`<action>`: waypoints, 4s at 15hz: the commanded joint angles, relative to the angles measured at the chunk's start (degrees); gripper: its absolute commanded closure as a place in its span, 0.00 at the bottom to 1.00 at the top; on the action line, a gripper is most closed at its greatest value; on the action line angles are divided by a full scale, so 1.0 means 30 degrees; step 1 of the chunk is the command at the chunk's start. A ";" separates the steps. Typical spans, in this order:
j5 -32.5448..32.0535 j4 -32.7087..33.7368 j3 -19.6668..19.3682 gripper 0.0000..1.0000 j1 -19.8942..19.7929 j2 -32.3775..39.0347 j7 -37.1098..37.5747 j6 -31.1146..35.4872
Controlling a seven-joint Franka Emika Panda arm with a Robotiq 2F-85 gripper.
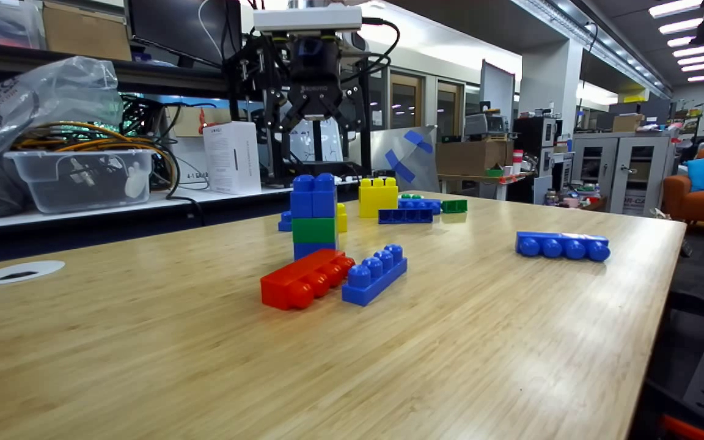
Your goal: Move the stack of blocks to the right then place a green block on the top
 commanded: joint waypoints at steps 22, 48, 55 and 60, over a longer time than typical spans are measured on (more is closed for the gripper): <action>-0.0822 -0.0467 -0.0141 0.00 0.0656 0.1044 -0.1462 0.0604; -0.1502 -0.2741 -0.1074 0.56 -0.0011 0.0075 -0.4296 0.3019; -0.0682 -0.5307 -0.1694 0.56 -0.1463 -0.2314 -0.6307 0.3811; 0.0450 -0.7274 -0.2219 0.56 -0.2591 -0.3625 -0.8138 0.4505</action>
